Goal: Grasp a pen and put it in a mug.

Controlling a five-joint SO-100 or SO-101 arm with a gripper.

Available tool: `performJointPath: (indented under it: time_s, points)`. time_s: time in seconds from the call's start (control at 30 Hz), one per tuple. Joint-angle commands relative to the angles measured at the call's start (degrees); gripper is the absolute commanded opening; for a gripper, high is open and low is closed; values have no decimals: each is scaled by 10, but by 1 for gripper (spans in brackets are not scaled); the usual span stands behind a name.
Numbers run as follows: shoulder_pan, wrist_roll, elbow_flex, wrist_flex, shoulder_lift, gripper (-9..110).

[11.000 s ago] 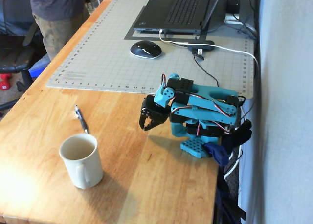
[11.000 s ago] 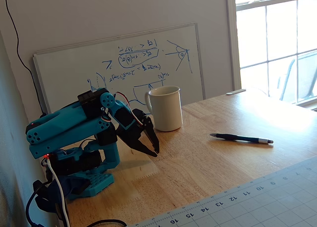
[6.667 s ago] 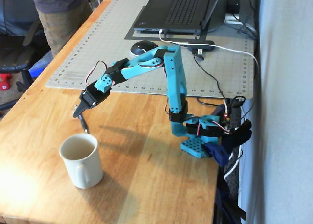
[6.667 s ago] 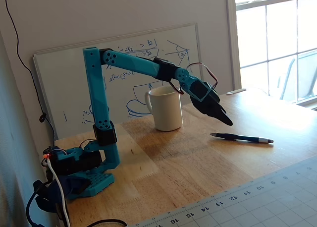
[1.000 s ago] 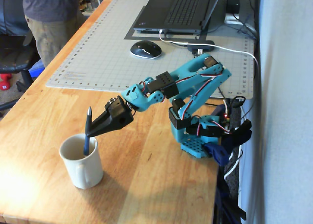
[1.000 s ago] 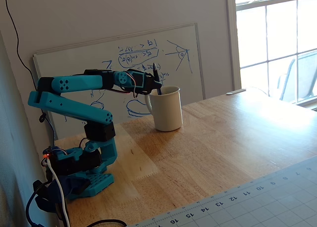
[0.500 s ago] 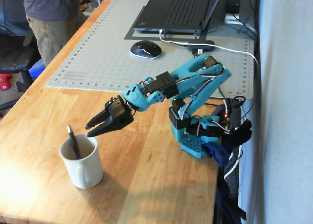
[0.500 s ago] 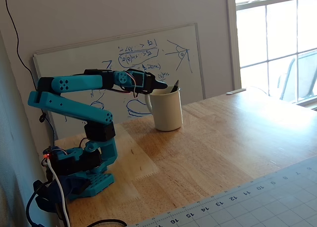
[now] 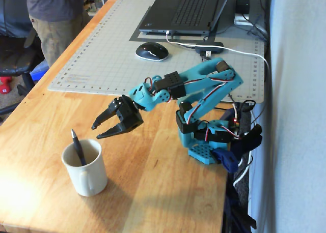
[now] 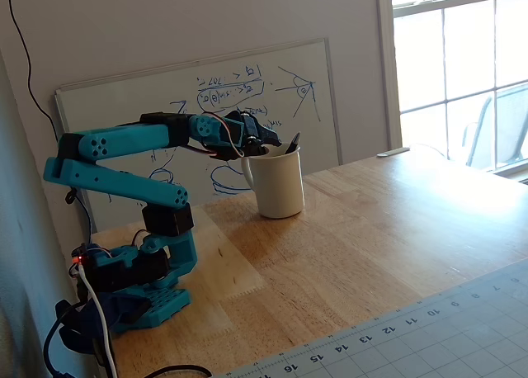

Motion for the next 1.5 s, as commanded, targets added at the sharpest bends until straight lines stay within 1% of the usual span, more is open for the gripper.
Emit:
performJointPath:
  time_s: [0.0, 0.2, 0.3, 0.43, 0.6, 0.77, 0.97, 1.13, 1.23, 1.37, 1.47]
  points:
    - [36, -138, -57, 136, 63, 10]
    - [83, -355, -50, 329, 113, 10]
    - [109, -428, -47, 429, 149, 10]
    - [154, -482, -47, 547, 205, 10]
    - [190, -484, -45, 642, 242, 9]
    - [196, -484, -16, 617, 243, 9]
    - [196, -483, 91, 503, 276, 9]
    - [197, -484, 178, 446, 295, 9]
    - [205, -484, 185, 448, 323, 9]
    - [225, -484, 185, 463, 356, 2]
    - [243, -484, 185, 476, 384, 0]
